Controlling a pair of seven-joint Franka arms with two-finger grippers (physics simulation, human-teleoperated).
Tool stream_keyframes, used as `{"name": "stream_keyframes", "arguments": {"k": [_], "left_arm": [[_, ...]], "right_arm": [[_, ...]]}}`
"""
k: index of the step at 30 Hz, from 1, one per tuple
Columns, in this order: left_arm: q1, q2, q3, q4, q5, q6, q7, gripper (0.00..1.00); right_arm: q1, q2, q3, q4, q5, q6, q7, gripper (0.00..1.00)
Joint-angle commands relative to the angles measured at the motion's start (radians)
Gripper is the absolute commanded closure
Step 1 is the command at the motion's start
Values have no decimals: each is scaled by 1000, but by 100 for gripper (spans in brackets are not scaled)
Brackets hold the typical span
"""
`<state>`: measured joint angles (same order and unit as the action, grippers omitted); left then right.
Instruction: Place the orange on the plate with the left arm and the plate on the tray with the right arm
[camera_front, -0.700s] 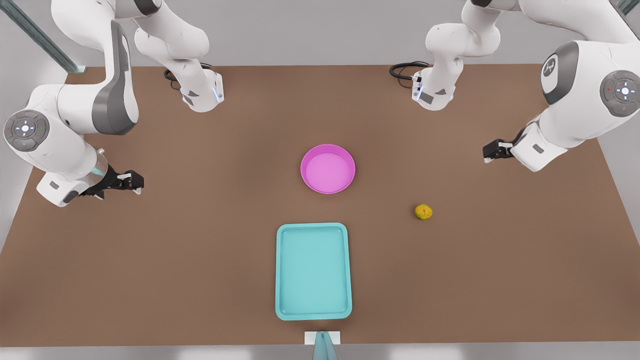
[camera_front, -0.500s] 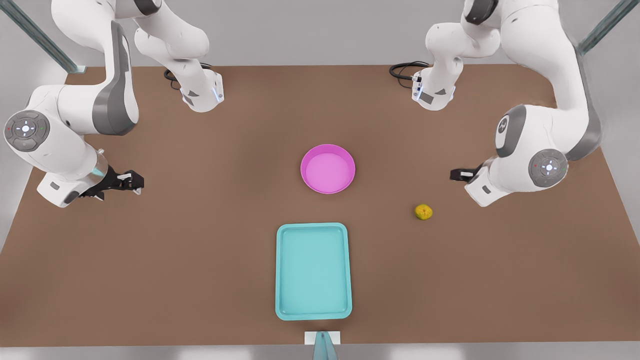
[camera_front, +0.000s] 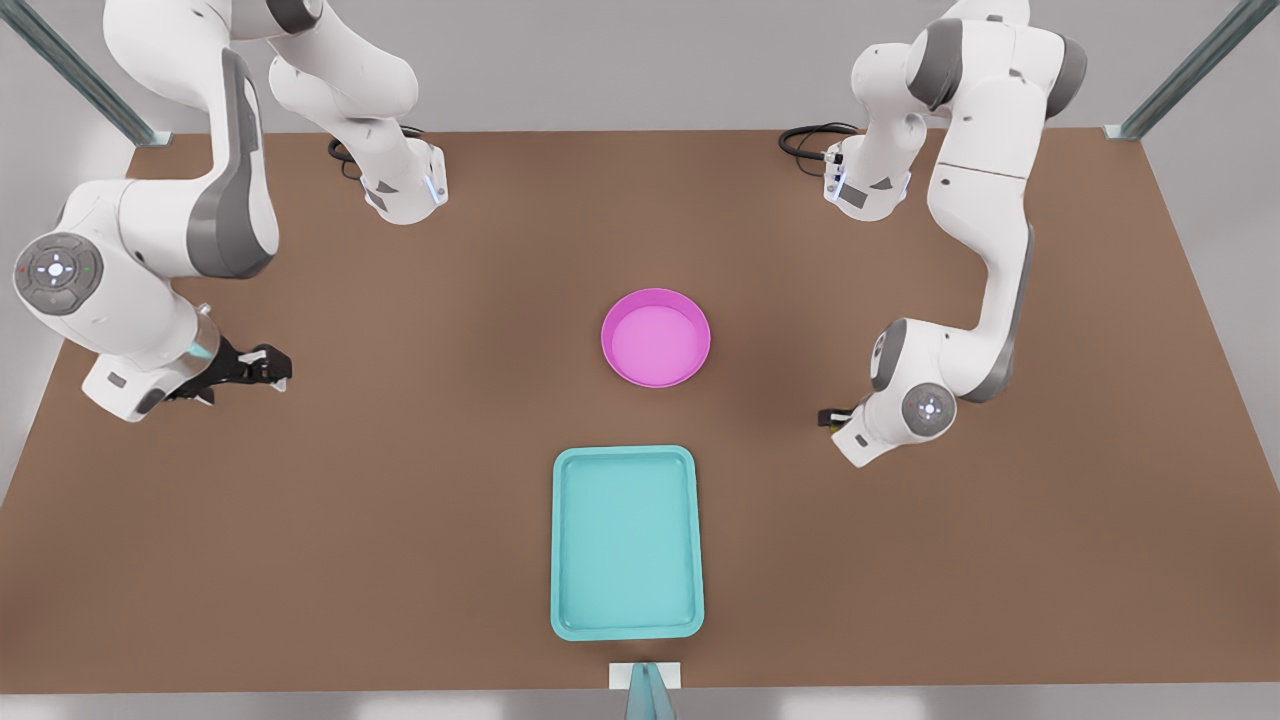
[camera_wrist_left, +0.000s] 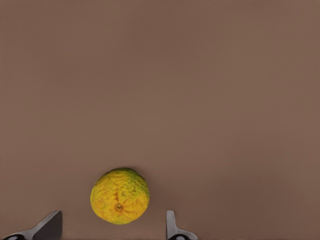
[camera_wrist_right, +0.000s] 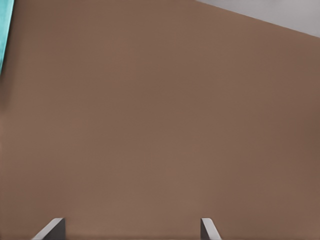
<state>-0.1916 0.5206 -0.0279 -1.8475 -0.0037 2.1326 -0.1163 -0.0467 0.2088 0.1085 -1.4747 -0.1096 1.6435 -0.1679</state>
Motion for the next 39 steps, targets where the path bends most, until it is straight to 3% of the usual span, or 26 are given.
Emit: {"name": "stream_keyframes", "arguments": {"k": [1,3,28,30,39], "left_arm": [[0,1,6,-25,2,142,-46,0],[0,22,5,-35,-7,210,-49,0],[1,67,5,-94,-6,217,-51,0],[1,67,5,-94,-6,217,-48,29],[4,44,6,-94,-6,170,-60,31]], "right_arm": [[1,0,0,1,1,5,-21,0],[1,1,0,1,2,5,-21,0],[2,11,0,1,4,7,-21,0],[2,12,0,1,4,9,-21,0],[2,15,0,2,4,10,-21,0]]}}
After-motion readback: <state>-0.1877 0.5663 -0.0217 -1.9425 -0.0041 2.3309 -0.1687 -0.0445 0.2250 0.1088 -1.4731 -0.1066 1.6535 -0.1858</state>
